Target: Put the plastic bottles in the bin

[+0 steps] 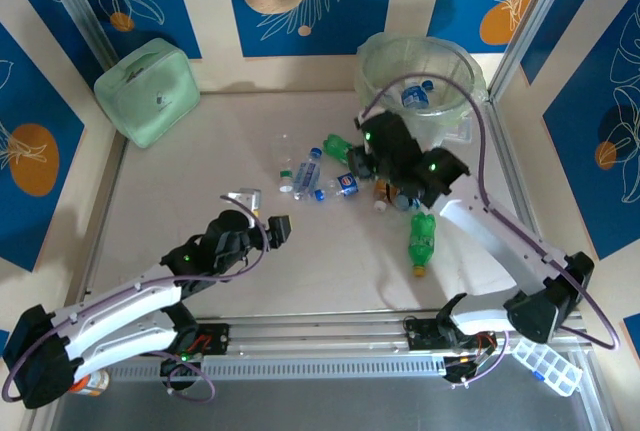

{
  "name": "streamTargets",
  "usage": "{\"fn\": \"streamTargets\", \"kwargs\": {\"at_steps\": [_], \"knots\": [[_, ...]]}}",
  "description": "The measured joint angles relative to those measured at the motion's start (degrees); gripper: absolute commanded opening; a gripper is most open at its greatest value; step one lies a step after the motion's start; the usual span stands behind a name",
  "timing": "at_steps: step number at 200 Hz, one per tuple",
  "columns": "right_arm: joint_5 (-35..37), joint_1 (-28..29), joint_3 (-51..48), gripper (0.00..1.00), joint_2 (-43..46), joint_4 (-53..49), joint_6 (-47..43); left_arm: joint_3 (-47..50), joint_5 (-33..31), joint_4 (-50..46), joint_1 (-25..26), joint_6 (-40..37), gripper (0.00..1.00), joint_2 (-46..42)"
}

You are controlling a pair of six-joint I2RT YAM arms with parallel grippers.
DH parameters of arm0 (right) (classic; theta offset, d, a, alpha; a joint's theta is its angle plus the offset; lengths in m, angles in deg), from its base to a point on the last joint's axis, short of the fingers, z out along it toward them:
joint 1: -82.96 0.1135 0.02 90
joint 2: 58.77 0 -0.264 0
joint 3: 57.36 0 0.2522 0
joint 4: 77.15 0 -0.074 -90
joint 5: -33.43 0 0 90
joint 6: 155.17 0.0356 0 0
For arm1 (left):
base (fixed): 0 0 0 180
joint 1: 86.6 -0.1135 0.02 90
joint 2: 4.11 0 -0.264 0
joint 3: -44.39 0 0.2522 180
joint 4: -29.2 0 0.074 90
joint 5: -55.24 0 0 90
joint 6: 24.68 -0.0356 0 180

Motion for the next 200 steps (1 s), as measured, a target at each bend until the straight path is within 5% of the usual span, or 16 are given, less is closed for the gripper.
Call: {"fn": "streamTargets", "kwargs": {"at_steps": [35, 60, 90, 128, 200], "knots": [[4.0, 4.1, -13.5, 0.49, 4.0, -1.6, 12.5, -2.0, 6.3, 1.7, 0.2, -0.3, 0.81, 7.2], [7.7, 4.8, -18.2, 0.66, 4.1, -5.0, 22.5, -3.4, 9.5, 2.4, 0.8, -0.3, 0.81, 11.6], [10.3, 3.9, -25.4, 0.75, 5.4, -7.9, 30.5, -4.0, 11.1, 2.8, 1.2, -0.9, 0.81, 13.1], [7.6, -4.3, -34.3, 0.87, 10.0, -5.7, 34.0, -4.2, 11.6, 3.2, 1.3, -0.9, 0.81, 13.7], [-5.2, -20.3, -43.5, 0.79, 14.7, 6.2, 30.4, -4.2, 11.6, 3.2, 1.3, -0.9, 0.81, 14.0]]}}
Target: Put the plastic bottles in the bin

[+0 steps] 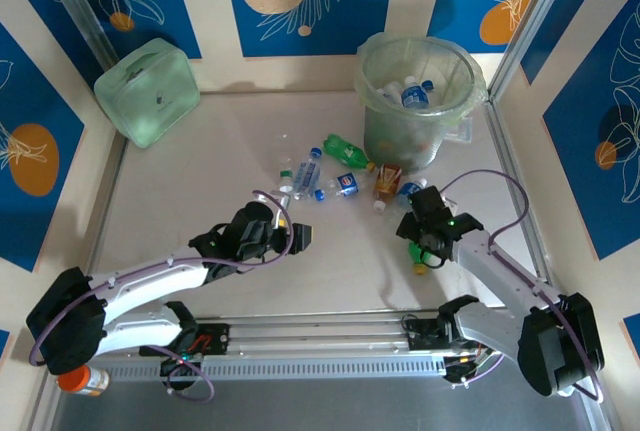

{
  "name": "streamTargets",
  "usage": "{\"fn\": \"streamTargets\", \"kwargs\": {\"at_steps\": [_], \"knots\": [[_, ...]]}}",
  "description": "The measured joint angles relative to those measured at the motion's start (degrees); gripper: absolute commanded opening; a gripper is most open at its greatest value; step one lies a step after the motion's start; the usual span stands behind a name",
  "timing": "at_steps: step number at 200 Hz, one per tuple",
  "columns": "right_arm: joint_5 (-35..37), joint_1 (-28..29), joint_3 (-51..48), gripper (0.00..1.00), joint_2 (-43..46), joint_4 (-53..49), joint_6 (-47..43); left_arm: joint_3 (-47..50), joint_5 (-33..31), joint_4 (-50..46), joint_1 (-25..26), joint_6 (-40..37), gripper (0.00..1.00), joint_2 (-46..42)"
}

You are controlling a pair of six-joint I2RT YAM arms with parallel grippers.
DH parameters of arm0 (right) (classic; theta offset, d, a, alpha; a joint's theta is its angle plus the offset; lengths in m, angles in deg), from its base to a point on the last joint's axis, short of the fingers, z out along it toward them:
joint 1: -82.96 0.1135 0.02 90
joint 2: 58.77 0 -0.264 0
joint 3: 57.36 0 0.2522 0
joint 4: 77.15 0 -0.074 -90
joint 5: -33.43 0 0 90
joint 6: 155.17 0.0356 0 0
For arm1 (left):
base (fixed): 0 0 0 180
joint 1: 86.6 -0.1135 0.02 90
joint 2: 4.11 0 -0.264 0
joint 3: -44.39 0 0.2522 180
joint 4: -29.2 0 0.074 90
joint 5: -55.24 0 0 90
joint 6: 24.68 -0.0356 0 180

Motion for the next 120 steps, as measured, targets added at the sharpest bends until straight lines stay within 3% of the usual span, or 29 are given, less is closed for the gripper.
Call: {"fn": "streamTargets", "kwargs": {"at_steps": [76, 120], "knots": [[-7.0, -6.3, -1.3, 0.73, -0.1, 3.5, 0.8, 0.0, 0.0, 0.0, 0.0, 0.0, 0.82, 0.0], [-8.8, -7.5, -0.1, 0.72, -7.4, 4.3, 2.3, 0.0, 0.0, 0.0, 0.0, 0.0, 0.82, 0.0]]}}
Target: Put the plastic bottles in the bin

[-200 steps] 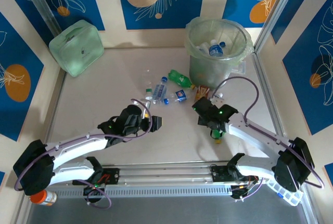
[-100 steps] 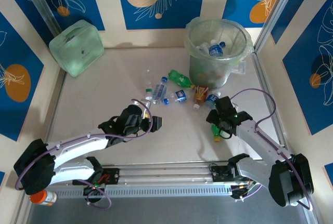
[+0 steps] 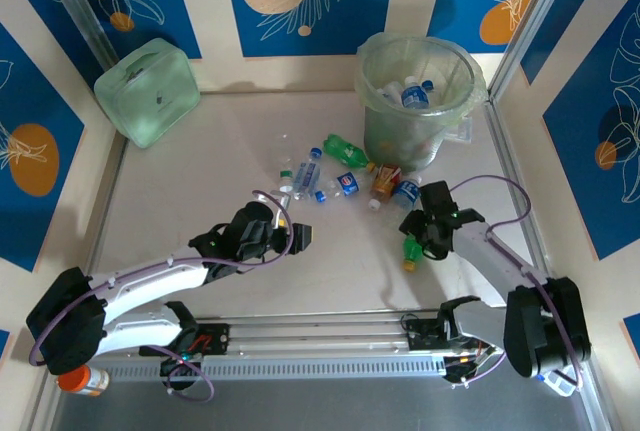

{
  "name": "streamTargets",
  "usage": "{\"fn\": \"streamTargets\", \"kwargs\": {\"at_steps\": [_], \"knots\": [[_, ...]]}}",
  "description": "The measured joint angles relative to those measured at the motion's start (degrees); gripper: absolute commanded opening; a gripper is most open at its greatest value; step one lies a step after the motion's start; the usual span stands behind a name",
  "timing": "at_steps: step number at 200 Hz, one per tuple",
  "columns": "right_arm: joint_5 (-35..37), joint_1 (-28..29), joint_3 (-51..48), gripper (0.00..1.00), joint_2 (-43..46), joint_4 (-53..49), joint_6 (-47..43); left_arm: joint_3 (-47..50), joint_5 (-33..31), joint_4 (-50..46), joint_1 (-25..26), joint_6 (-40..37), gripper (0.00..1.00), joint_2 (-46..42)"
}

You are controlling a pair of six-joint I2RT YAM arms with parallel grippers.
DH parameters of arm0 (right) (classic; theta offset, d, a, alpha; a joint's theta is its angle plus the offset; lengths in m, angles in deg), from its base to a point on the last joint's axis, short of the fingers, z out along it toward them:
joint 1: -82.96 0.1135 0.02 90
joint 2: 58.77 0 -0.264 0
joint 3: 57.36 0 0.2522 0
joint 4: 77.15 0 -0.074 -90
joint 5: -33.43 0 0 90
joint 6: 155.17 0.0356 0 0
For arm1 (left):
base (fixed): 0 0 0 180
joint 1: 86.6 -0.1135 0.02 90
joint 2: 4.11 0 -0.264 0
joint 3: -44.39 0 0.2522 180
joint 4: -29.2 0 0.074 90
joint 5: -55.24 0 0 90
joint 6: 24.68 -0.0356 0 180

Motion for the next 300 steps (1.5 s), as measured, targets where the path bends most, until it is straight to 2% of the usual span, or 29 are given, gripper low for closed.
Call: {"fn": "streamTargets", "kwargs": {"at_steps": [45, 77, 138, 179, 206, 237, 280, 300], "knots": [[0.1, 0.0, 0.7, 0.6, -2.3, 0.7, 1.7, 0.0, 0.0, 0.0, 0.0, 0.0, 0.82, 0.0], [0.1, 0.0, 0.7, 0.58, -0.4, 0.4, 2.6, 0.0, 0.0, 0.0, 0.0, 0.0, 0.82, 0.0], [-0.3, 0.1, 0.7, 0.56, 11.9, -3.1, 3.5, 0.0, 0.7, 0.6, 0.0, -0.3, 0.82, -1.9], [-1.3, 1.8, 2.7, 0.54, 23.3, -6.3, -2.4, 0.2, 1.3, 2.0, 0.0, -0.4, 0.82, -5.1], [-3.3, 3.0, 12.2, 0.53, 25.0, -8.1, -9.1, 0.5, 1.4, 2.5, 0.0, -0.5, 0.82, -6.5], [-4.0, 6.0, 26.5, 0.5, 21.2, -8.0, -16.8, 0.6, 2.1, 2.8, 0.1, -0.9, 0.82, -6.6], [-2.4, 7.2, 52.2, 0.51, 4.2, -8.0, -27.4, 0.7, 2.6, 2.8, 0.1, -1.5, 0.82, -6.6], [-0.8, 6.6, 63.1, 0.47, -5.4, -7.7, -33.4, 0.7, 2.6, 2.8, 0.1, -1.5, 0.82, -6.7]]}}
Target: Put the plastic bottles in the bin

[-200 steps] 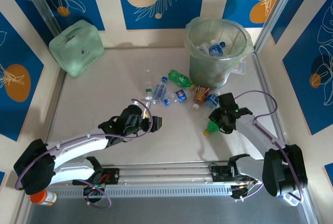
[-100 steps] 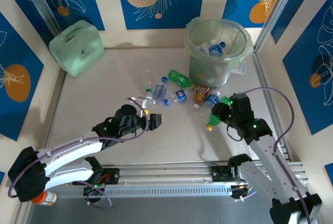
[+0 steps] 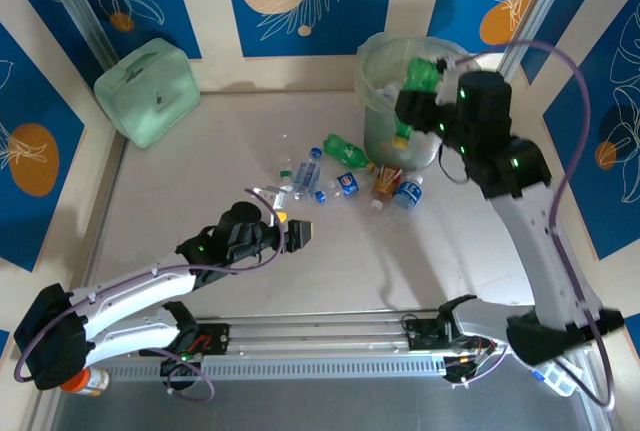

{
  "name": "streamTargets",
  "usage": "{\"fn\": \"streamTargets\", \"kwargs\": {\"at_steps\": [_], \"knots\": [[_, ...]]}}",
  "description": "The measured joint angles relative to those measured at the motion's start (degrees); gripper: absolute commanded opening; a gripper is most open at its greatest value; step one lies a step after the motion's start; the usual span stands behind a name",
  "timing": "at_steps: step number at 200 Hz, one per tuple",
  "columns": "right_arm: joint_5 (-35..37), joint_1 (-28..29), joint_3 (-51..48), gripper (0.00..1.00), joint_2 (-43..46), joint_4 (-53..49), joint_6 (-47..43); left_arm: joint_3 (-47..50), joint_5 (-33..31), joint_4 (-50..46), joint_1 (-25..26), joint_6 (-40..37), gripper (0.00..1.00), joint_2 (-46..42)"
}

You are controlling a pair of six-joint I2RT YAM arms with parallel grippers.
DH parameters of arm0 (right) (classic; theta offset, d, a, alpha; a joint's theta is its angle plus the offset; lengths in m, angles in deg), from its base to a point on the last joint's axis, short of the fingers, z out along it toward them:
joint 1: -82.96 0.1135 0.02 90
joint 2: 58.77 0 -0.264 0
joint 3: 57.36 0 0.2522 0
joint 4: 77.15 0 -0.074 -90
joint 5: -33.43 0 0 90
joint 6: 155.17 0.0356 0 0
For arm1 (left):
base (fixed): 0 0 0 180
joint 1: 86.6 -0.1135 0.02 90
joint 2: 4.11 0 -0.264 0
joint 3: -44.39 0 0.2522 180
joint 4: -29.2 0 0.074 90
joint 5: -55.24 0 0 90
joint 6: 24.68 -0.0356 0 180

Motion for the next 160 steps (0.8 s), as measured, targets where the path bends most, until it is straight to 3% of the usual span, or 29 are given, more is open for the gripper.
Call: {"fn": "streamTargets", "kwargs": {"at_steps": [79, 160], "knots": [[2.8, -6.6, 30.8, 0.48, -30.6, -5.5, -14.8, 0.1, 0.0, 0.0, 0.0, 0.0, 0.82, -1.8], [-3.3, -8.9, 34.7, 0.5, -41.5, -12.0, -22.6, 0.3, 0.0, 0.0, 0.0, 0.1, 0.82, -1.4]]}}
